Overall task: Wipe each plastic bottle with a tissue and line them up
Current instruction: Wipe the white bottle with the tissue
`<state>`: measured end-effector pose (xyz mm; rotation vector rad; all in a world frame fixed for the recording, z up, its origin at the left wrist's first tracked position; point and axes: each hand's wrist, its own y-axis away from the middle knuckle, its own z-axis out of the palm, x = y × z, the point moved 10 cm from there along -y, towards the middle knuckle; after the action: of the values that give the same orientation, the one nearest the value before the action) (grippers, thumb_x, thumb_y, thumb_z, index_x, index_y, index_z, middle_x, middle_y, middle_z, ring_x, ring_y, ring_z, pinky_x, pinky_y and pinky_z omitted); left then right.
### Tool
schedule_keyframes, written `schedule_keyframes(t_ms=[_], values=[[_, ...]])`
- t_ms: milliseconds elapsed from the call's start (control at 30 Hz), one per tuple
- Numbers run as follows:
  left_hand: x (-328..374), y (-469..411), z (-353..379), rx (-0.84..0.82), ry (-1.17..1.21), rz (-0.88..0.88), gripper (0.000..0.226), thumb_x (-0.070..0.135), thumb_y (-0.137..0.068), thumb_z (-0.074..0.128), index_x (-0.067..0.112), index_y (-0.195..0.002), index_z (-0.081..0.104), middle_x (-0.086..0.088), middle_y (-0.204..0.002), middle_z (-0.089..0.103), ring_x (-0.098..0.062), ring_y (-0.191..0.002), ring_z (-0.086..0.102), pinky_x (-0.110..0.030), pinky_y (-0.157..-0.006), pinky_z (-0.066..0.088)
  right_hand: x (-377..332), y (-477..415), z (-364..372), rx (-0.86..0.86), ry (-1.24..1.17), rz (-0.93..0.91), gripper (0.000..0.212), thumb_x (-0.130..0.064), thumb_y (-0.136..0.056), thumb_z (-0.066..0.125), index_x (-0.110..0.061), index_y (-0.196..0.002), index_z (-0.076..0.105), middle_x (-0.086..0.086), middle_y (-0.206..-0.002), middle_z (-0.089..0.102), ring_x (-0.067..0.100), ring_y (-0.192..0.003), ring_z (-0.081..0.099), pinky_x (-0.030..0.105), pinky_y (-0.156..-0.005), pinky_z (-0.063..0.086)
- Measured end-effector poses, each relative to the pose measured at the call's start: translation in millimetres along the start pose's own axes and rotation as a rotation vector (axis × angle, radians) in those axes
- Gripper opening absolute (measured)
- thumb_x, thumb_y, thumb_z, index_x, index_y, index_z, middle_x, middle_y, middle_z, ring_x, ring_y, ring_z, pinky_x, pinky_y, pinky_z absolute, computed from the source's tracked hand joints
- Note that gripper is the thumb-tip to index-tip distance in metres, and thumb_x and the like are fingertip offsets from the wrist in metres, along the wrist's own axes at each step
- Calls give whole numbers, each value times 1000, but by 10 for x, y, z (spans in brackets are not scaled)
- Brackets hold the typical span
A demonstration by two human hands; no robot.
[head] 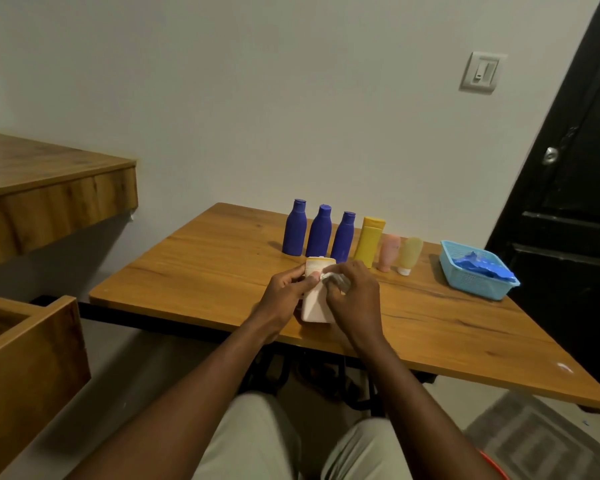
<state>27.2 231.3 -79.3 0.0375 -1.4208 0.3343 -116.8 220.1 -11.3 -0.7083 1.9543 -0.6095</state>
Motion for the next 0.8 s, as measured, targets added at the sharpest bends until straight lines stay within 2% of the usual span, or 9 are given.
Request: schedule_keyframes(t_ms=[100, 233, 300, 400, 467, 567, 667, 800], values=[[-30, -8, 2, 2, 28, -10, 35, 26, -102, 64, 18, -136, 66, -3, -116, 78, -26, -107, 73, -39, -87, 61, 36, 182, 30, -4, 14, -7, 17, -10, -83, 70, -21, -95, 69, -8, -95, 60, 7, -91, 56, 24, -75, 47], [-29, -25, -8, 15, 26, -12, 36, 25, -101, 66, 18, -136, 66, -2, -114, 78, -26, -109, 73, -39, -88, 60, 166, 483, 81, -64, 19, -4, 18, -8, -80, 72, -24, -89, 71, -13, -88, 60, 6, -87, 56, 28, -73, 48], [-40, -15, -3, 10, 31, -10, 35, 25, -101, 66, 18, -135, 67, -1, -114, 78, -25, -109, 72, -37, -87, 60, 229, 488, 44, -68, -38, 36, 18, -10, -81, 74, -26, -89, 71, -15, -88, 62, 2, -87, 58, 23, -74, 47], [-50, -3, 5, 1, 28, -9, 33, 25, -102, 65, 20, -134, 68, -2, -115, 78, -28, -110, 72, -45, -91, 60, 254, 312, -45, -17, -113, 92, 17, -13, -86, 73, -28, -92, 70, -14, -95, 64, -1, -91, 59, 15, -73, 44], [-46, -9, 11, -7, 11, -2, 31, 26, -102, 65, 21, -132, 68, -5, -115, 77, -30, -109, 73, -53, -94, 58, 243, 126, -96, 33, -163, 140, 13, -17, -90, 70, -26, -98, 70, -12, -101, 66, 1, -95, 60, 18, -74, 47], [-30, 7, 12, -4, 8, 5, 30, 24, -101, 65, 20, -131, 70, -7, -114, 77, -31, -108, 73, -55, -95, 58, 230, -97, -117, 90, -219, 176, 11, -19, -91, 66, -20, -100, 73, -8, -100, 71, 4, -94, 64, 25, -76, 53], [-19, 15, 17, -13, -1, 14, 29, 25, -101, 66, 20, -129, 71, -7, -114, 77, -31, -108, 73, -54, -96, 58, 183, -86, -111, 118, -186, 153, 12, -19, -92, 65, -20, -102, 71, -7, -102, 69, 4, -95, 63, 28, -78, 54], [15, 26, 16, -17, 6, 21, 25, 23, -102, 65, 21, -126, 72, -5, -115, 77, -28, -109, 72, -47, -92, 60, 49, 217, -19, 70, -23, 23, 15, -11, -88, 68, -22, -97, 65, -8, -98, 60, -2, -92, 55, 15, -75, 44]])
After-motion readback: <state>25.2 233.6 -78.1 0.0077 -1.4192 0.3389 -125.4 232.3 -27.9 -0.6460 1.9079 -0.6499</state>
